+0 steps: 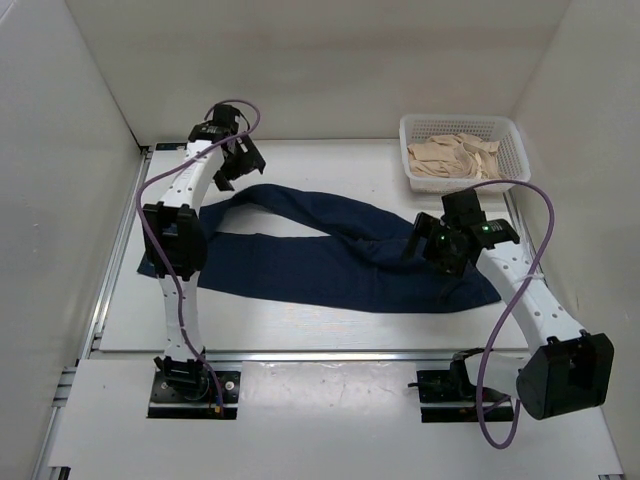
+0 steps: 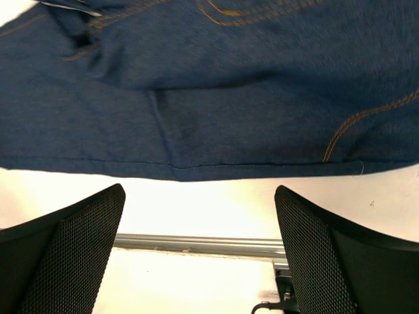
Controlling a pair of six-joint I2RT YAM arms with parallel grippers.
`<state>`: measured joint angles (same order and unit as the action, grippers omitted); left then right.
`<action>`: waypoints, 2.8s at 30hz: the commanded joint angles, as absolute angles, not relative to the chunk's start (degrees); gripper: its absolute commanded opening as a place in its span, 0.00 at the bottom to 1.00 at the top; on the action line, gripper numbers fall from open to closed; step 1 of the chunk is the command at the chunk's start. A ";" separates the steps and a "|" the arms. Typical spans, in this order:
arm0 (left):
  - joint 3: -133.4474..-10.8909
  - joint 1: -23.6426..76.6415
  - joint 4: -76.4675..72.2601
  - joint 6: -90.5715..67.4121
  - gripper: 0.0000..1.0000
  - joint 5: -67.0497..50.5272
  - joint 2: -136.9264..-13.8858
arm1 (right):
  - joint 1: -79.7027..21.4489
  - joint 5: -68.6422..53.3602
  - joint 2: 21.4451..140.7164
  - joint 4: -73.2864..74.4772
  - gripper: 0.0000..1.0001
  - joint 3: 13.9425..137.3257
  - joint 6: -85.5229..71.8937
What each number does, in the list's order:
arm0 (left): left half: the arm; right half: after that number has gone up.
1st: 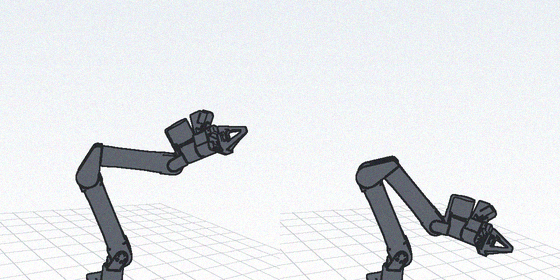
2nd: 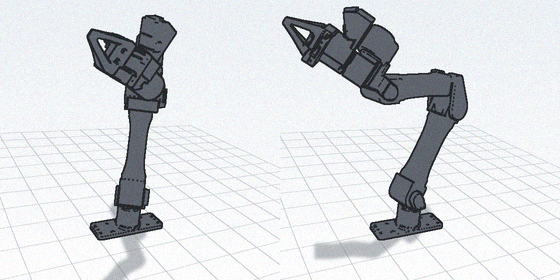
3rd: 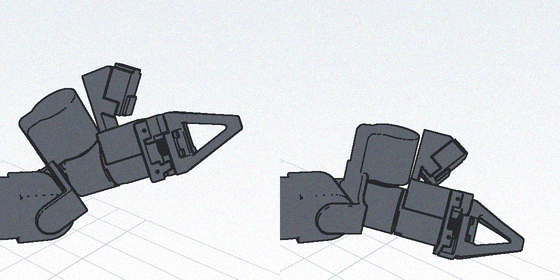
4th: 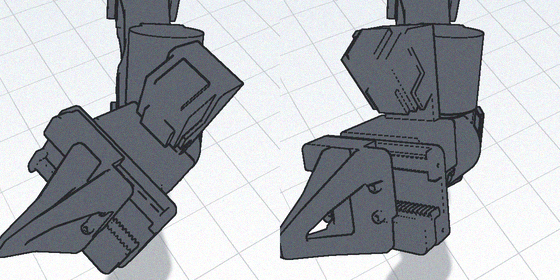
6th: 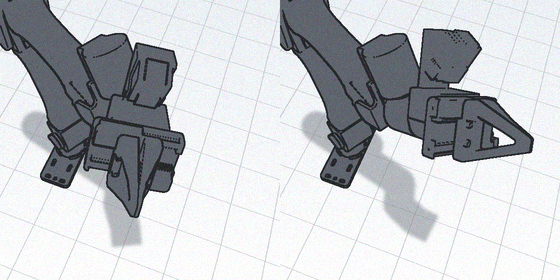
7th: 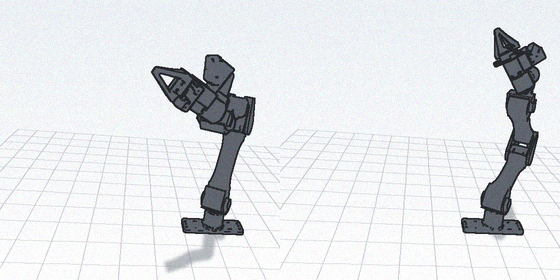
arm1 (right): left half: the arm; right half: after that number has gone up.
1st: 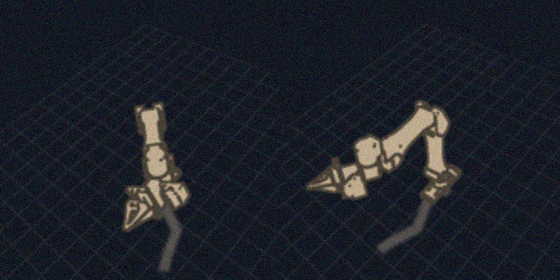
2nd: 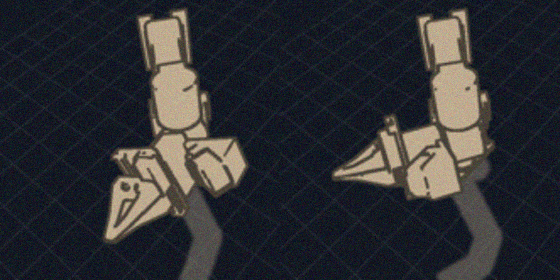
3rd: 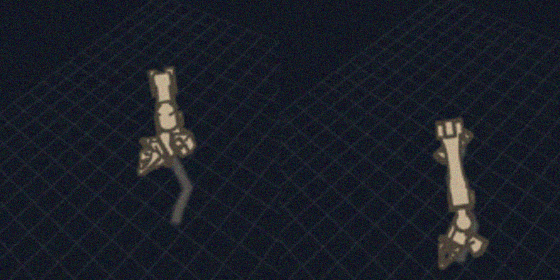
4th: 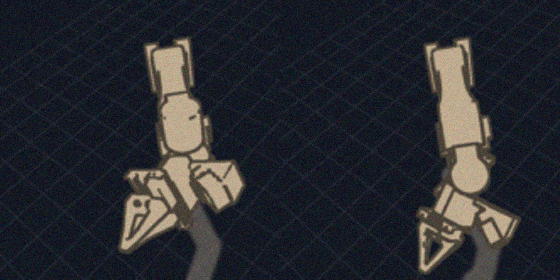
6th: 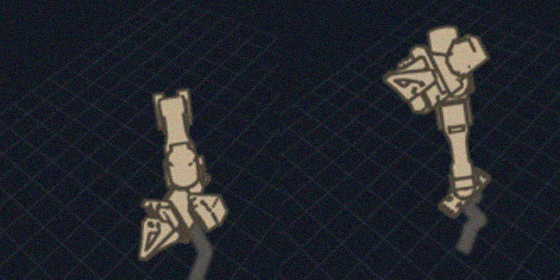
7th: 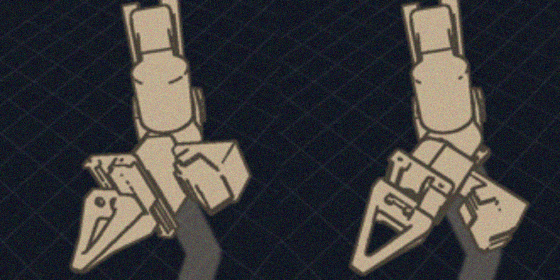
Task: Fold and stack the trousers
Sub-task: Flatten the trousers out
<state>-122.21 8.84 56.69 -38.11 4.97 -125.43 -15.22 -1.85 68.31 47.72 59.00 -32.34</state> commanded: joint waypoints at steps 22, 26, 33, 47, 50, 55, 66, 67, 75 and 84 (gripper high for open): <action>-66.21 -11.24 54.40 -30.15 0.94 -8.96 -79.11 | 7.21 -16.18 54.13 35.70 1.00 30.23 -52.38; -58.37 -12.83 53.01 -33.21 0.86 -9.06 -77.34 | 9.31 -13.54 63.88 29.64 0.98 30.76 -51.69; -58.18 -12.83 47.29 -34.37 0.92 -7.91 -87.70 | 11.43 -12.93 70.74 24.00 0.97 31.29 -51.15; -63.01 -9.49 41.57 -38.94 0.10 -5.36 -102.56 | 11.43 -9.84 79.89 22.14 0.00 41.30 -48.08; -68.45 -9.49 42.62 -38.94 0.10 -6.06 -102.57 | 11.43 -9.23 81.12 26.08 0.00 48.93 -46.76; -83.11 -9.49 51.57 -37.71 0.10 -2.74 -97.40 | 11.43 -6.87 79.64 33.21 0.00 62.99 -43.42; -64.89 -12.21 53.70 -34.63 0.10 -2.11 -82.20 | 11.43 -2.47 59.96 42.96 0.00 46.69 -41.57; -62.43 -12.22 53.70 -34.63 0.10 -2.11 -80.09 | 11.43 -2.46 57.77 44.11 0.00 45.02 -42.09; -73.88 -10.73 57.20 -31.56 0.89 -7.66 -75.30 | 11.43 -0.53 49.21 46.32 0.93 47.79 -40.00; -101.04 -8.88 56.95 -31.28 0.10 -4.31 -101.20 | 10.90 -7.20 65.37 38.84 0.00 66.41 -30.06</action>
<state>-97.58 -8.97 55.27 -31.70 -5.72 -91.66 11.22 -4.01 61.84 41.50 60.47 -35.07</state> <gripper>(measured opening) 0.109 0.002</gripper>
